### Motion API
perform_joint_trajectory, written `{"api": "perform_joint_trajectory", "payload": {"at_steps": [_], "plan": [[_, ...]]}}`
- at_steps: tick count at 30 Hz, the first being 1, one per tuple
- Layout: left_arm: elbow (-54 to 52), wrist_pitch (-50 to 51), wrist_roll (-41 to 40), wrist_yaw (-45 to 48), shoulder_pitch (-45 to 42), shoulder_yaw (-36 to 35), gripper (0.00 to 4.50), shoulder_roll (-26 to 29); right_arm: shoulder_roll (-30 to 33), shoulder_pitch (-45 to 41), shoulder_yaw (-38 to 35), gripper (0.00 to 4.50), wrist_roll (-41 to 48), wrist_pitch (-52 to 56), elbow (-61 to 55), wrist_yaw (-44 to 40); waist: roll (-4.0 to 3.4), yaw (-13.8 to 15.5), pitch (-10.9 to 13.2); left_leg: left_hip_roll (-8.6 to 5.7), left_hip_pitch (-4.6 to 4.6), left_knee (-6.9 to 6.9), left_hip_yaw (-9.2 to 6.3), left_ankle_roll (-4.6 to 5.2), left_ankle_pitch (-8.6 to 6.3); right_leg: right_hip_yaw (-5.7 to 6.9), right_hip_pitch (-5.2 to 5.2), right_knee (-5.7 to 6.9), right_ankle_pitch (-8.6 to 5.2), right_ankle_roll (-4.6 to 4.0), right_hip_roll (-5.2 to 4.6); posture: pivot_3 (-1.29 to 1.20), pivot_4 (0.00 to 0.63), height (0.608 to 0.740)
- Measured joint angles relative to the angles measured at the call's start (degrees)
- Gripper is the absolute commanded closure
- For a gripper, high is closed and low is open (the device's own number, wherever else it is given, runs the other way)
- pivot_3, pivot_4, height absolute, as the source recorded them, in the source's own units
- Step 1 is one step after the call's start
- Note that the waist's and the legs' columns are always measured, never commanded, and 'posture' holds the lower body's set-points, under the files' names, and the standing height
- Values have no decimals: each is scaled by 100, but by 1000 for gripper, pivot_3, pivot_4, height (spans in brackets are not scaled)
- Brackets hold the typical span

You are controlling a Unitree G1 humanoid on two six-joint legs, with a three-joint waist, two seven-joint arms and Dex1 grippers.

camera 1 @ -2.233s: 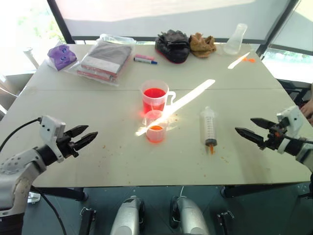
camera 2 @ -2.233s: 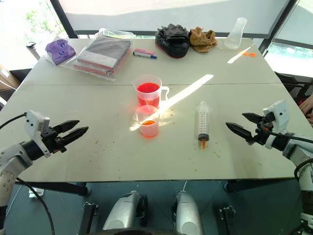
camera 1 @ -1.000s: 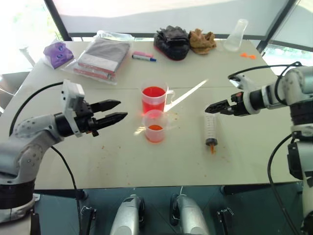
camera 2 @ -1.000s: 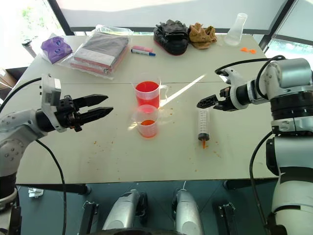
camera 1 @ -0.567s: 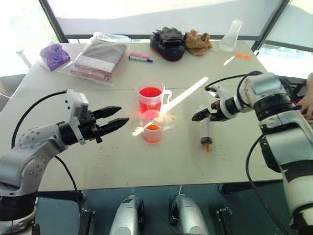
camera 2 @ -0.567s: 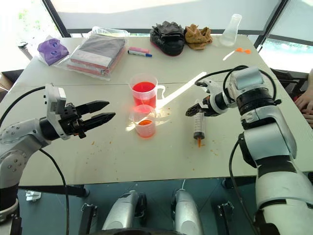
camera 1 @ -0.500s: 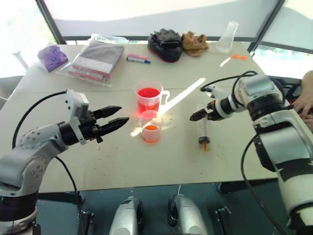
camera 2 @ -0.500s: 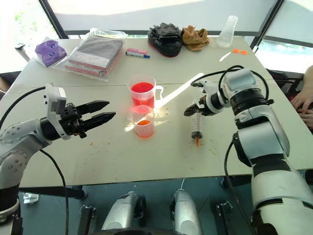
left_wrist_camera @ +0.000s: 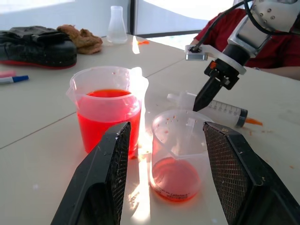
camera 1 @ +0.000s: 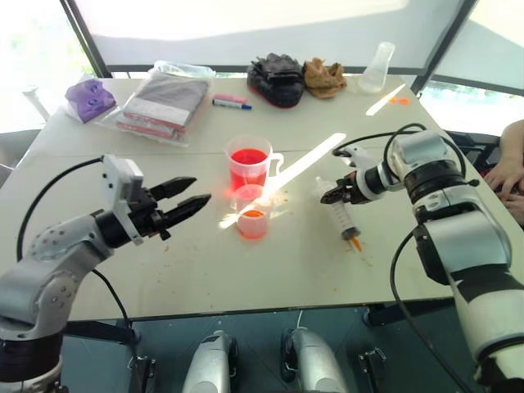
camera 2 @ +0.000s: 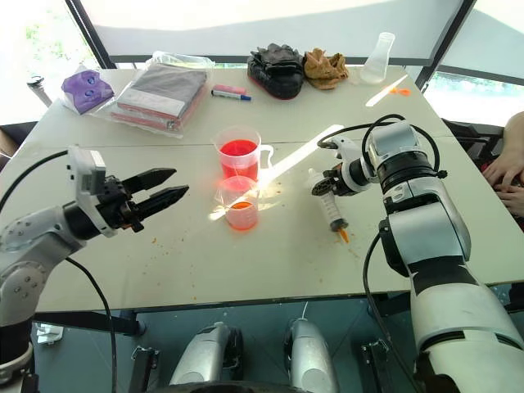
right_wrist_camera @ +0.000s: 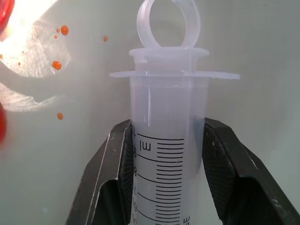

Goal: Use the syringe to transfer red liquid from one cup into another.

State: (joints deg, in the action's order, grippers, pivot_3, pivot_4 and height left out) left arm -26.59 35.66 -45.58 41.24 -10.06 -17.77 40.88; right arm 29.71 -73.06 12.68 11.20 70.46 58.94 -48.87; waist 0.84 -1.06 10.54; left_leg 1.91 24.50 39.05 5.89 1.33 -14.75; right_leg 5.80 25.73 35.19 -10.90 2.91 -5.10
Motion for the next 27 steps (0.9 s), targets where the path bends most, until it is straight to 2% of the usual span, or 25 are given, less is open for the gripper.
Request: {"api": "perform_joint_trajectory", "payload": {"at_steps": [3,7,10,12,14,16,18,23,27], "plan": [[386,19,-73,93,-300,-225,1935,234,85,-350,-556,2969,156,-413,-216,-13,-43,3,30,-4,44,1,18,0,11,-23,68,31,13,21,4,0,150,740],[1148,-13,-89,353,-933,-319,1935,426,62,-692,-1364,2969,521,-1173,-1327,17,-43,21,30,2,69,-8,12,-7,15,-17,91,31,14,26,32,0,150,740],[1881,-201,191,629,-1649,-126,1935,559,-324,-495,-1799,2969,769,-2350,-2303,83,-42,26,29,3,77,-11,16,-12,18,-13,94,24,14,27,38,0,150,740],[2358,-418,429,863,-2115,105,1935,578,-671,-374,-1994,2969,888,-2958,-2514,184,-41,30,29,1,79,-9,24,-14,19,-12,91,18,16,30,38,0,150,740],[3643,-966,955,1197,-3147,532,1935,416,-1244,-232,-2339,2969,1056,-3842,-2501,341,-36,67,30,-3,80,-1,20,-22,25,-5,84,20,19,32,40,0,150,740],[4802,-1568,1426,1357,-4090,784,1935,233,-1823,-183,-2356,2969,1115,-4624,-2468,375,-35,33,31,-1,83,1,21,-23,28,-2,85,12,28,31,42,0,150,740],[5800,-2264,1838,1538,-4843,975,1935,19,-2146,-162,-2263,2969,1083,-5354,-2279,385,-34,24,31,-2,85,0,23,-37,36,-4,84,12,29,33,41,0,150,740],[7838,-3315,2371,1613,-6061,994,1935,-323,-2332,-51,-2262,2969,920,-6745,-1468,329,-33,19,31,-5,94,-1,28,-38,36,-6,83,7,37,50,37,0,150,740],[8477,-3755,2522,1823,-6617,991,1935,-717,-2473,31,-2140,2969,660,-7460,-677,321,-33,13,31,-6,94,-2,30,-38,36,-7,83,6,37,54,36,0,150,740]]}}
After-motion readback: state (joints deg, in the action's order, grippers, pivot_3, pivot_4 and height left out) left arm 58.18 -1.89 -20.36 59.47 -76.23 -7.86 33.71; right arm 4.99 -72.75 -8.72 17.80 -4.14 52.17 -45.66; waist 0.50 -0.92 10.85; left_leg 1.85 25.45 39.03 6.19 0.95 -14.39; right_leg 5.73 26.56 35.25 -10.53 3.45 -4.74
